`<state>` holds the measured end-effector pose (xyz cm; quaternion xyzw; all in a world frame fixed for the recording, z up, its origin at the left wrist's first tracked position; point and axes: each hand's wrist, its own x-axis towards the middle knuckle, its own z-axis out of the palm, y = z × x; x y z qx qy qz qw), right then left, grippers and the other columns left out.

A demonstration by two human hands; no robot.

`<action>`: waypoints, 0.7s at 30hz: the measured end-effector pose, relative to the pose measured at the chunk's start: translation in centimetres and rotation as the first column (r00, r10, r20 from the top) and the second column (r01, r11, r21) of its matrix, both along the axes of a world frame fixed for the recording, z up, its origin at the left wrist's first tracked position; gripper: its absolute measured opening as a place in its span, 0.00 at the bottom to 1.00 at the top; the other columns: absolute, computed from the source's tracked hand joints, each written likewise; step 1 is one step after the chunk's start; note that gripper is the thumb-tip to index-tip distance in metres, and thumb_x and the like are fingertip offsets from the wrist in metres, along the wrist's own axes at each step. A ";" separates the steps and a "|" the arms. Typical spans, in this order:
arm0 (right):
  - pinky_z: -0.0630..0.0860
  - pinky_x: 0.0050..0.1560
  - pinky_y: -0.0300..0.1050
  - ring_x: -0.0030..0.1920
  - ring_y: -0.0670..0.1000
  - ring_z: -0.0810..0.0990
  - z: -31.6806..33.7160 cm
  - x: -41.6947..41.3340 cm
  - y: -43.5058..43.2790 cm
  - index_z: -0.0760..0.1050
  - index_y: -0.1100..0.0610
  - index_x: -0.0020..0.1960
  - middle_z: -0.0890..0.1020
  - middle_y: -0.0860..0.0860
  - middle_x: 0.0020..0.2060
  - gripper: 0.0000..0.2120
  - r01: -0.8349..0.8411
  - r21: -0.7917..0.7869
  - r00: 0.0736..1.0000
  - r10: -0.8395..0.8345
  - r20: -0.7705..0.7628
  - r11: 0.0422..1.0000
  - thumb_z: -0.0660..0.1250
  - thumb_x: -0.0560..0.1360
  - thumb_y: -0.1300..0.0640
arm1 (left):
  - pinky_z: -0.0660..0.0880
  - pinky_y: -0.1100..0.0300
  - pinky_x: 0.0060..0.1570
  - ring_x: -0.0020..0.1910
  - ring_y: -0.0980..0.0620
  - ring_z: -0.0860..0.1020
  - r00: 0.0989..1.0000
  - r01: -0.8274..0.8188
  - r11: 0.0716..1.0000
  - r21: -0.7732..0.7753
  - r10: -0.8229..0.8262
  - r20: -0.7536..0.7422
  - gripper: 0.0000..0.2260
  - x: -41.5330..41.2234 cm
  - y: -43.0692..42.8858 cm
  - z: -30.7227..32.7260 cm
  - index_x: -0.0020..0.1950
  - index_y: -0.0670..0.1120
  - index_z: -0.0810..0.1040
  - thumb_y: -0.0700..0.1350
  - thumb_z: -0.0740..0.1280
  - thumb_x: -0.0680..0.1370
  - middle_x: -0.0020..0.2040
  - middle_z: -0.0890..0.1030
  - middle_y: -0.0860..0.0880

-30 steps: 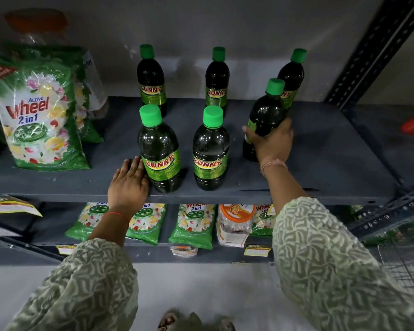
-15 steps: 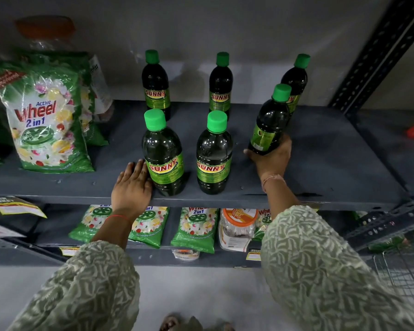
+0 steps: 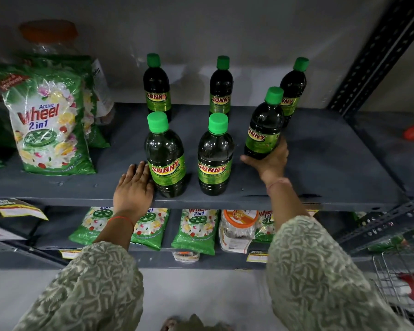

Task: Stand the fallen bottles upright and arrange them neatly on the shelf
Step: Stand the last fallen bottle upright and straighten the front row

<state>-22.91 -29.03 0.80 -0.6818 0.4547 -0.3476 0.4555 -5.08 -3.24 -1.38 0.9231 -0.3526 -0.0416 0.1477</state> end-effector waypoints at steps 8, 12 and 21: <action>0.69 0.60 0.43 0.61 0.54 0.73 -0.4 -0.7 -0.7 0.63 0.63 0.66 0.75 0.60 0.63 0.32 -0.173 0.042 0.985 0.174 -0.007 0.984 0.73 0.66 0.66 | 0.48 0.52 0.75 0.76 0.47 0.51 1.000 0.005 1.000 -0.019 -0.005 0.008 0.23 -0.1 0.1 0.0 0.74 0.44 0.52 0.43 0.50 0.79 0.77 0.54 0.46; 0.59 0.72 0.54 0.71 0.57 0.63 0.0 -1.9 -2.7 0.53 0.58 0.74 0.65 0.57 0.72 0.39 -0.349 0.140 0.921 0.366 -0.133 0.927 0.69 0.69 0.68 | 0.49 0.51 0.75 0.76 0.47 0.51 1.000 0.008 1.000 -0.023 -0.007 0.014 0.23 0.1 -0.1 0.1 0.73 0.44 0.52 0.43 0.51 0.79 0.77 0.55 0.45; 0.72 0.62 0.51 0.62 0.59 0.73 -0.5 0.9 2.7 0.65 0.62 0.63 0.75 0.61 0.61 0.40 0.062 -0.074 0.998 -0.064 -0.017 0.995 0.80 0.56 0.60 | 0.49 0.52 0.75 0.76 0.47 0.51 1.000 0.006 1.000 -0.016 -0.006 0.013 0.23 -0.4 0.9 -0.5 0.74 0.44 0.52 0.44 0.50 0.79 0.77 0.54 0.46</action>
